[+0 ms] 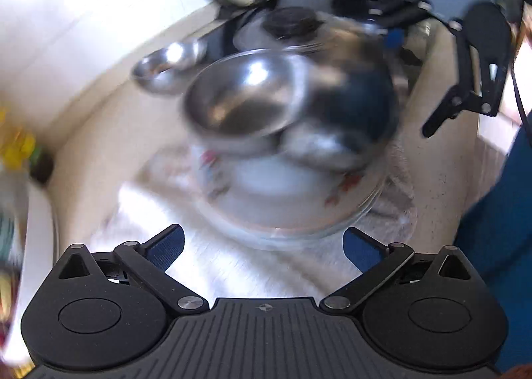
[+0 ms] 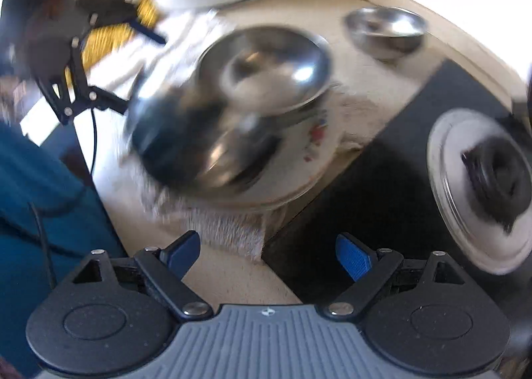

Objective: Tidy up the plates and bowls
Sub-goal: 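Lower the bowl stack onto the floral plates and open the left gripper, then move the left gripper to the single steel bowl by the wall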

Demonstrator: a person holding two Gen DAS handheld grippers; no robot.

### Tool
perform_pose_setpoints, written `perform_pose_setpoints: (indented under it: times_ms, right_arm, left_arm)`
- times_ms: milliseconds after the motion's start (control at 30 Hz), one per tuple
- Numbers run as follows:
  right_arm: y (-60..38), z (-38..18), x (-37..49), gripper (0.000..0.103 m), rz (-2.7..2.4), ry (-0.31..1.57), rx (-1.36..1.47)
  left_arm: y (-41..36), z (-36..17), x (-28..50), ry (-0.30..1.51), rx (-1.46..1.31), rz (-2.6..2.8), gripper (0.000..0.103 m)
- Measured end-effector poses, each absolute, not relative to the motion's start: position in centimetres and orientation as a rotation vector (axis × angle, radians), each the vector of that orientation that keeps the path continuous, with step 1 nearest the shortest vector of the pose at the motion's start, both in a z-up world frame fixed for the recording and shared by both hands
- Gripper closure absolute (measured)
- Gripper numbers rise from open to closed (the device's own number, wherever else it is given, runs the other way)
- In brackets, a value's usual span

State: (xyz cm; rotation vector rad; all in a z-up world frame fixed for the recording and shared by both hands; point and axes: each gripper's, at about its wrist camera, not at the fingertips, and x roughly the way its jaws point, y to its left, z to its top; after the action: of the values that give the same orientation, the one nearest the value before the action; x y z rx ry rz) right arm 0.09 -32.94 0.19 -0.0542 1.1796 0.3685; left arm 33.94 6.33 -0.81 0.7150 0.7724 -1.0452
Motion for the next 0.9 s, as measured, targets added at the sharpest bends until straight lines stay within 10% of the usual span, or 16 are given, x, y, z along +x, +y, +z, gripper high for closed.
perform_pose_setpoints:
  times_ms: [333, 433, 500, 667, 900]
  right_arm:
    - [-40.8, 1.6, 5.7, 0.009, 0.334, 1.031, 0.538]
    - [-38.9, -1.3, 9.1, 0.031, 0.336, 1.112, 0.545]
    - [-38.0, -3.2, 10.3, 0.037, 0.336, 1.175, 0.546]
    - [-38.5, -3.9, 11.3, 0.040, 0.343, 1.184, 0.581]
    - [-38.7, -3.2, 10.4, 0.044, 0.343, 1.191, 0.572]
  left_arm:
    - [5.5, 4.0, 43.1, 0.902, 0.148, -1.031, 0.000]
    - [3.8, 3.6, 44.7, 0.944, 0.100, -1.043, 0.001]
    - [2.5, 2.4, 45.1, 1.001, 0.084, -1.042, 0.007]
    - [-0.4, -0.2, 45.6, 1.130, 0.120, -0.996, 0.063]
    - [-0.9, 2.0, 43.6, 1.108, 0.078, -1.097, 0.060]
